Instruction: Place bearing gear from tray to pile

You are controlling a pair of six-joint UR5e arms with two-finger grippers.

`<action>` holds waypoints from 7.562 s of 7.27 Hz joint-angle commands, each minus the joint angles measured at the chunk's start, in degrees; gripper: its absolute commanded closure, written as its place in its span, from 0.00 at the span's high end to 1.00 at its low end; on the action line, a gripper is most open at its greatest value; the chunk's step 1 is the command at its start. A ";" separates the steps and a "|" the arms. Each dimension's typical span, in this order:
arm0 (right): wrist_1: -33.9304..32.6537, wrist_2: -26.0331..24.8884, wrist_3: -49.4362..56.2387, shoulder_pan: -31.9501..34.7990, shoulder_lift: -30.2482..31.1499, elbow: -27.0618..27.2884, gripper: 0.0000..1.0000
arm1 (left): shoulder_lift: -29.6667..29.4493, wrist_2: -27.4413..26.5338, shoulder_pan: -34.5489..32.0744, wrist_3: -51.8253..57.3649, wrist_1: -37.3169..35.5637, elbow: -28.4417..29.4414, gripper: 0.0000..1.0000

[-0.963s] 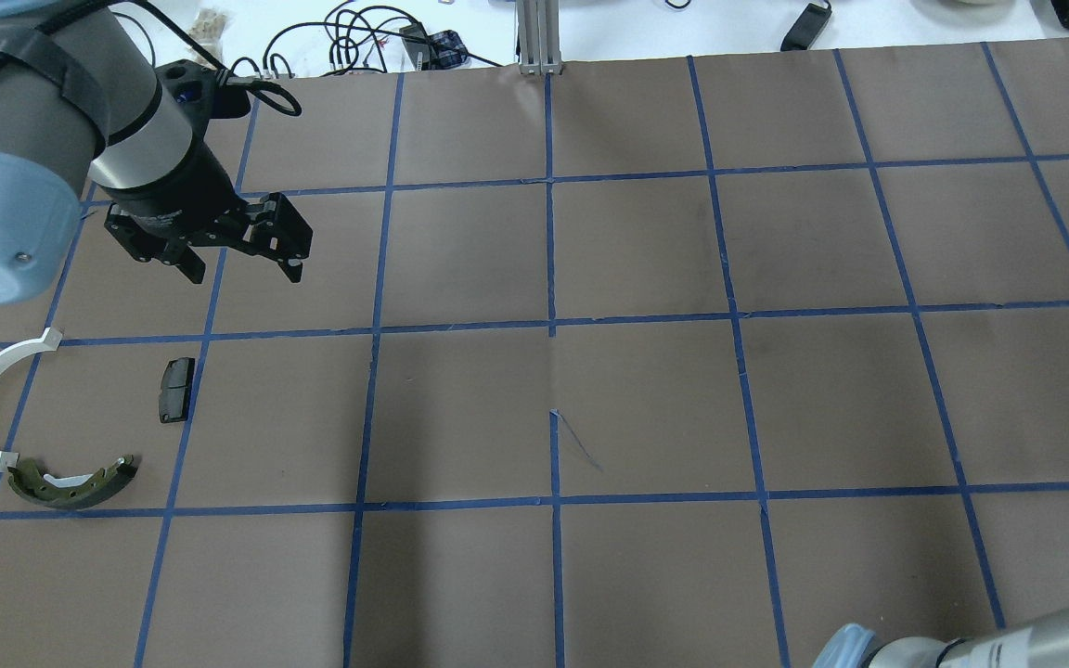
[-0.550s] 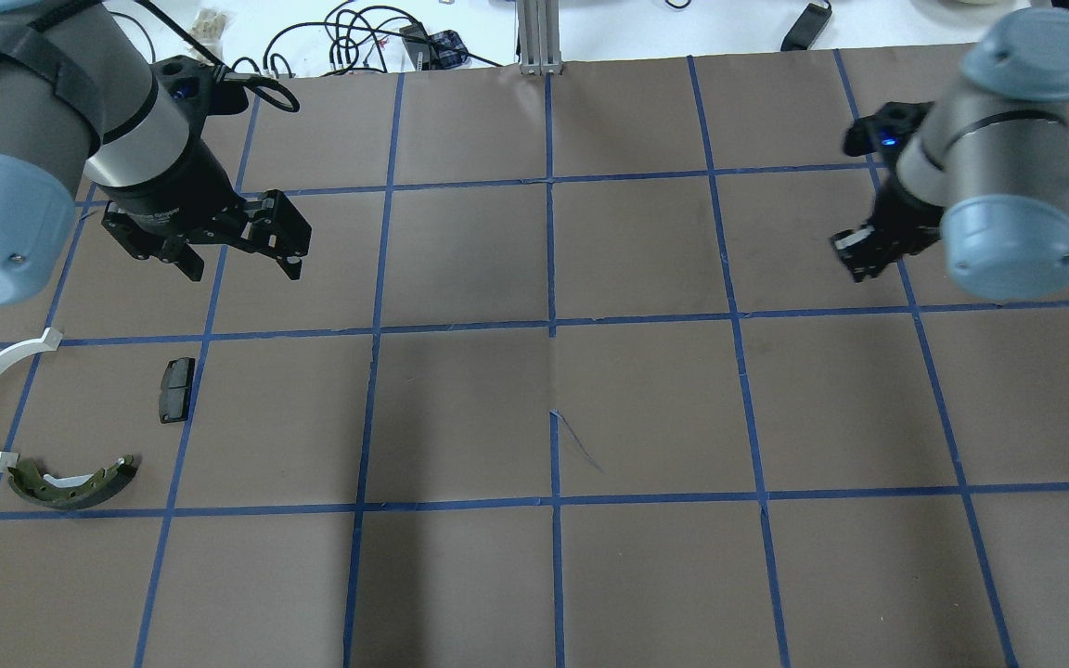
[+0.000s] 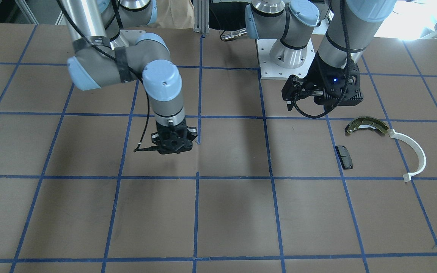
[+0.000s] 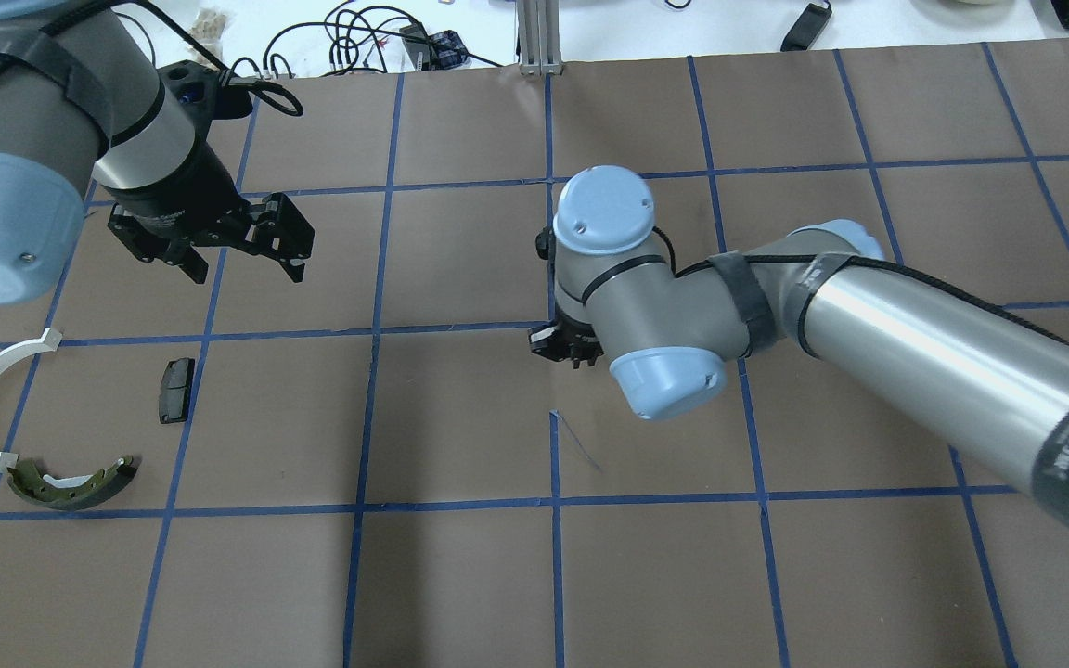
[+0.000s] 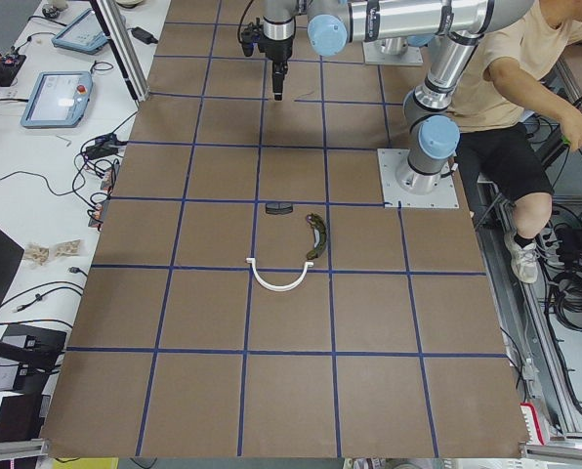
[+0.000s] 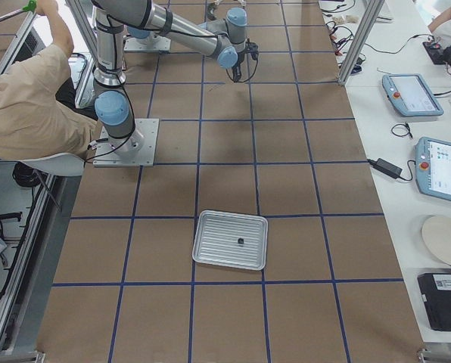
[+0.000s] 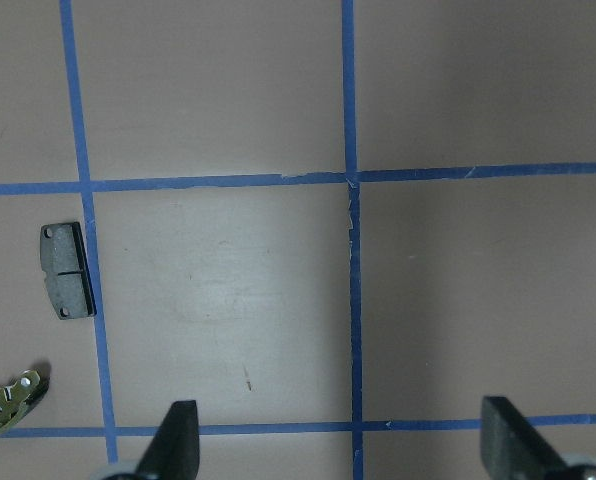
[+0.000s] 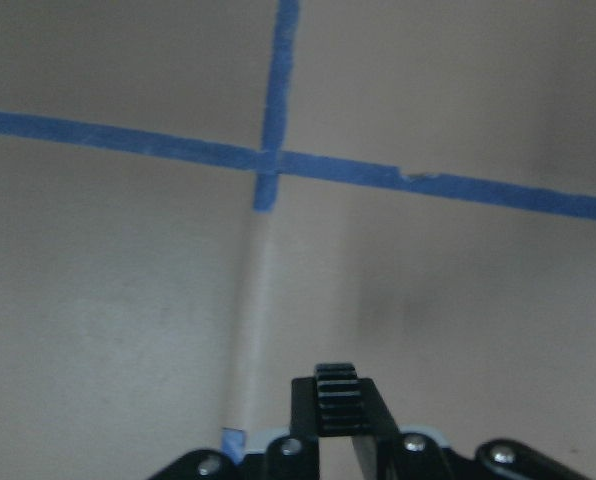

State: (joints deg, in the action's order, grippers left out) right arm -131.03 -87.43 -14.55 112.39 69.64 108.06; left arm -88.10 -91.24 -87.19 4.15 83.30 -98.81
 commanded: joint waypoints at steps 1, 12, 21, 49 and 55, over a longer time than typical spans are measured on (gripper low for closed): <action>-2.38 4.80 -8.17 2.22 -1.52 0.04 0.31 | 0.12 -0.26 0.00 0.07 0.02 -0.50 1.00; 13.02 -7.31 51.15 -49.66 2.87 -7.68 1.00 | -13.74 1.59 -15.26 -17.33 -15.32 -2.44 1.00; -2.39 -4.24 83.45 -77.24 -10.75 -9.53 0.85 | -25.63 4.14 -22.67 -17.07 -33.81 -11.05 1.00; 20.19 -1.08 44.54 -40.40 5.42 -10.40 0.00 | -23.08 -4.39 32.86 38.81 -20.80 -9.30 0.00; 15.20 2.88 -13.07 2.17 -4.05 -14.28 0.01 | -24.32 -4.56 33.67 39.00 -20.98 -9.30 0.59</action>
State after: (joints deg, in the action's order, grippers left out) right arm -114.35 -85.14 -17.62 107.83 68.95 94.67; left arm -112.34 -95.71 -53.56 43.29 62.27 -108.20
